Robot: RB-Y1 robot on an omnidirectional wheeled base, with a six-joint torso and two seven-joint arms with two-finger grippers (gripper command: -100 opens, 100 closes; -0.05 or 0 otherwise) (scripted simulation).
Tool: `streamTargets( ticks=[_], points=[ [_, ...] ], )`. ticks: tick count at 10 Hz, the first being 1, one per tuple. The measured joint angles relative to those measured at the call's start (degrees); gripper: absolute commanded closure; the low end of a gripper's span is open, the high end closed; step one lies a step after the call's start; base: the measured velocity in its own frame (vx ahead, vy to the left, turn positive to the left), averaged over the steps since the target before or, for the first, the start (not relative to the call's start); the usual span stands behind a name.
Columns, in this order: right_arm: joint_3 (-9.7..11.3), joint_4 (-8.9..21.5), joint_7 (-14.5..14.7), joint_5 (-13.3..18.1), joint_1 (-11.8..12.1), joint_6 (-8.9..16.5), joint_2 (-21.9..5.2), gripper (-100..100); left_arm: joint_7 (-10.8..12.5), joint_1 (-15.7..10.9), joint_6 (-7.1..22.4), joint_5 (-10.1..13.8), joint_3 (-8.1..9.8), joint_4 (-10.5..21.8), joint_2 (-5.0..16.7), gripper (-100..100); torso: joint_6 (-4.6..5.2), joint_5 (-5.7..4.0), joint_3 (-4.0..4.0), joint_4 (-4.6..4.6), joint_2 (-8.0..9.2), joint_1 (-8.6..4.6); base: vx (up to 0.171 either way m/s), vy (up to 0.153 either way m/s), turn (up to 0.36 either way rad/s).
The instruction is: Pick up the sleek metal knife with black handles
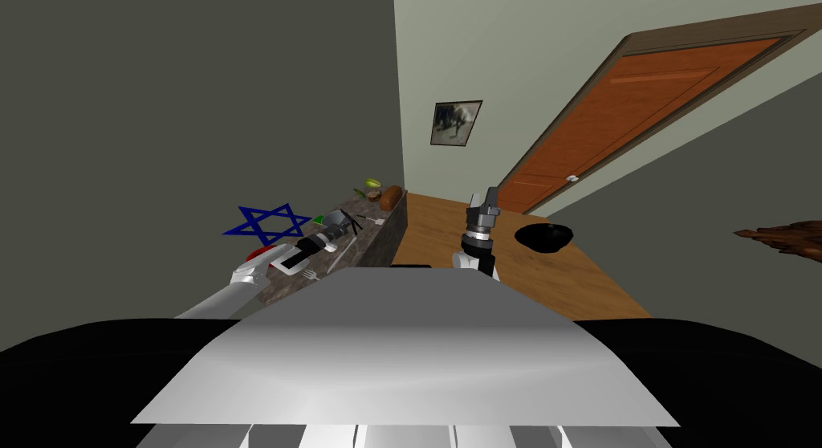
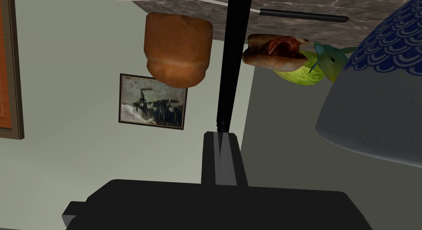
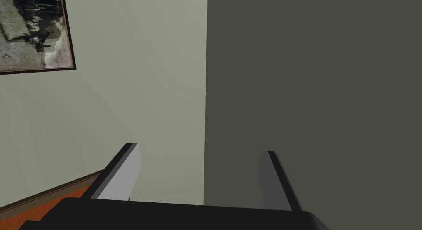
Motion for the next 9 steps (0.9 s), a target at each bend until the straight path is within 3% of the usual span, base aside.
streamTargets(
  ticks=[1,2,6,8,9],
  points=[
    [0.0,0.0,0.0,0.0,0.0,0.0,0.0,0,0.0,0.0,0.0,0.0,0.00,0.0,0.0,-100,0.00,0.00,0.00,0.00,0.00,0.00,0.000,0.000,0.000],
    [0.0,0.0,0.0,0.0,0.0,0.0,0.0,0,0.0,0.0,0.0,0.0,0.00,0.0,0.0,100,0.00,0.00,0.00,0.00,0.00,0.00,0.000,0.000,0.000],
    [0.0,0.0,0.0,0.0,0.0,0.0,0.0,0,0.0,0.0,0.0,0.0,0.00,0.0,0.0,100,0.00,0.00,0.00,0.00,0.00,0.00,0.000,0.000,0.000],
    [0.0,0.0,0.0,0.0,0.0,0.0,0.0,0,0.0,0.0,0.0,0.0,0.00,0.0,0.0,-100,0.00,0.00,0.00,0.00,0.00,0.00,0.000,0.000,0.000],
    [0.0,0.0,0.0,0.0,0.0,0.0,0.0,0,0.0,0.0,0.0,0.0,0.00,0.0,0.0,0,0.00,0.00,0.00,0.00,0.00,0.00,0.000,0.000,0.000]
  ],
)
